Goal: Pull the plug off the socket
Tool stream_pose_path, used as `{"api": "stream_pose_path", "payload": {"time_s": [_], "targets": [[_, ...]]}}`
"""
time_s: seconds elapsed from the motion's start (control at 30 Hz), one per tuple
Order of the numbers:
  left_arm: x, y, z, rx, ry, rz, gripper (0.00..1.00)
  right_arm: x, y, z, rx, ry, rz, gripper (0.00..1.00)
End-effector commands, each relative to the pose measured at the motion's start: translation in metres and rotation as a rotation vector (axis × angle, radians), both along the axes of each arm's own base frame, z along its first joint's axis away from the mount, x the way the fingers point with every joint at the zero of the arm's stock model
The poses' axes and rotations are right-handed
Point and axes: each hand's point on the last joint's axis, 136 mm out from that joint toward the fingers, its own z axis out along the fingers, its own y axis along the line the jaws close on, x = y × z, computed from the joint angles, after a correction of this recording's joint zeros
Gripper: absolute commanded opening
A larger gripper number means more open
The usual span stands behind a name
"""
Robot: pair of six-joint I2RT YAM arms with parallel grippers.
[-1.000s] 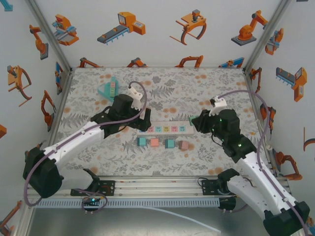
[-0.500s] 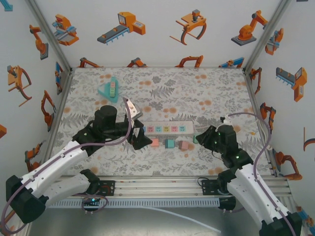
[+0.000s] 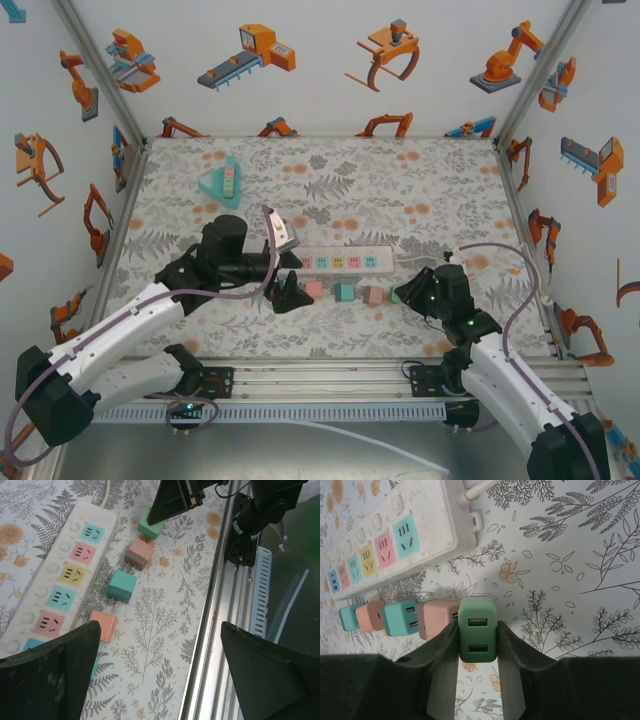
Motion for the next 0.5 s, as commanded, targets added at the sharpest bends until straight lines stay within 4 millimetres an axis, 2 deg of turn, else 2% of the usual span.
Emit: {"api": "stream_pose_path", "payload": {"time_s": [0.0, 0.27, 0.47], "targets": [[-0.002, -0.005, 0.014, -0.018, -0.044, -0.032, 0.97, 0.002, -0.004, -0.005, 0.014, -0.007, -0.037, 0.30], [0.003, -0.008, 0.010, 0.003, -0.047, -0.019, 0.97, -0.005, -0.014, -0.021, -0.028, 0.072, -0.085, 0.44], [0.005, -0.005, 0.007, 0.022, -0.050, 0.000, 0.97, -0.005, -0.019, -0.022, -0.054, 0.082, -0.100, 0.51]]}}
